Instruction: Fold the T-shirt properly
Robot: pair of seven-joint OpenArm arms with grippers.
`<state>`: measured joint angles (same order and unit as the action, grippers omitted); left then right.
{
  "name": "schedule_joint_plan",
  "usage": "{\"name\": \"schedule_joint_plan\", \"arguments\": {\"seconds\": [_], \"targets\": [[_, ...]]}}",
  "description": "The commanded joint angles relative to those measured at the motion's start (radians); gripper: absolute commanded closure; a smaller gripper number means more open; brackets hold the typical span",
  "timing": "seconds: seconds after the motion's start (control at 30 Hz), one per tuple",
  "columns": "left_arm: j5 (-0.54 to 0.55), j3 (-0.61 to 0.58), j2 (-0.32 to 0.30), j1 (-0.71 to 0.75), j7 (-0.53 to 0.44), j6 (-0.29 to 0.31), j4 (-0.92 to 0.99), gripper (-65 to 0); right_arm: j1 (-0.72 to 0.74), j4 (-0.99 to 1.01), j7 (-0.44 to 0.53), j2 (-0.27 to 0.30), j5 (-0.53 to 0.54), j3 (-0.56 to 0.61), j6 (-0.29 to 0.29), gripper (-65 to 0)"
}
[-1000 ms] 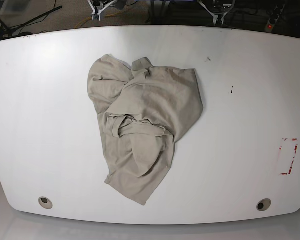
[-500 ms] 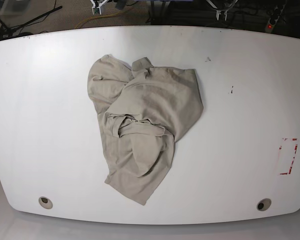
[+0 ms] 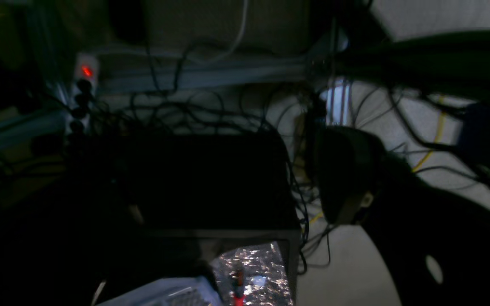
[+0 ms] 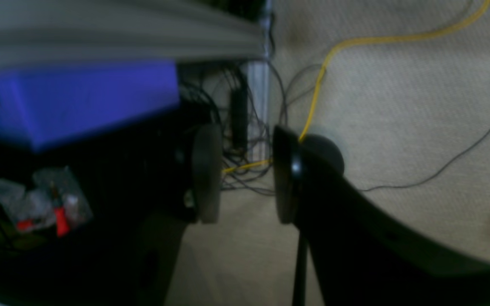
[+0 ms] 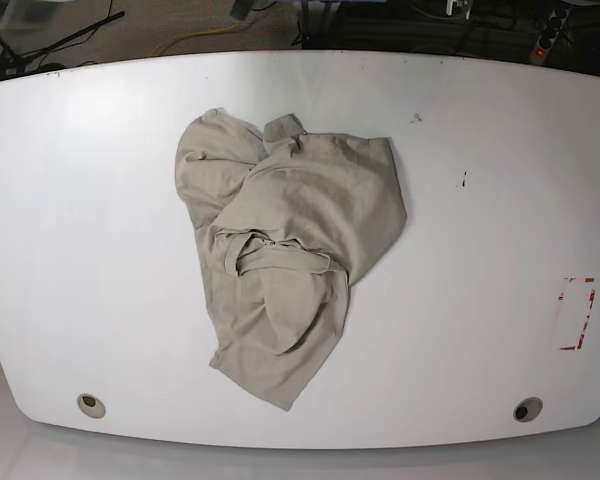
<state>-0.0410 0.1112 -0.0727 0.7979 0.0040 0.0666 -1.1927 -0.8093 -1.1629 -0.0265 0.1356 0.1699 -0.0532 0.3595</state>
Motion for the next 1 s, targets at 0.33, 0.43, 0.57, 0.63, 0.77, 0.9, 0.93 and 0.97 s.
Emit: {"name": "schedule_joint_plan", "arguments": {"seconds": [0.33,0.43,0.57,0.63,0.77,0.9,0.93,0.97], "targets": [[0.005,0.038,0.001,0.341,-0.012,-0.012,-0.476,-48.6,-0.273,-0.415,0.018,0.026,0.009,-0.09,0.013,-18.7],[0.01,0.038,0.009,0.394,-0.012,-0.012,-0.559,-48.6,-0.313,-0.49,0.018,0.026,0.01,-0.112,0.013,-18.7],[0.072,0.041,0.014,0.453,-0.012,-0.011,-0.686,-48.6,-0.341,-0.57,0.018,0.029,0.01,-0.149,0.019,-18.7],[0.085,0.041,0.014,0.476,-0.012,-0.011,-0.735,-48.6,-0.348,-0.598,0.018,0.029,0.01,-0.158,0.019,-18.7],[0.085,0.068,0.02,0.498,-0.012,-0.011,-0.803,-48.6,-0.368,-0.659,0.017,0.029,0.061,-0.19,0.019,-18.7],[0.086,0.092,0.021,0.49,-0.012,-0.011,-0.813,-48.6,-0.384,-0.757,-0.017,0.032,0.115,-0.215,0.019,-18.7],[0.086,0.103,0.021,0.478,-0.012,-0.011,-0.815,-48.6,-0.384,-0.794,-0.04,0.032,0.125,-0.234,0.019,-18.7],[0.086,0.111,0.021,0.461,-0.012,-0.011,-0.817,-48.6,-0.379,-0.816,-0.056,0.032,0.132,-0.248,0.02,-18.7]]}}
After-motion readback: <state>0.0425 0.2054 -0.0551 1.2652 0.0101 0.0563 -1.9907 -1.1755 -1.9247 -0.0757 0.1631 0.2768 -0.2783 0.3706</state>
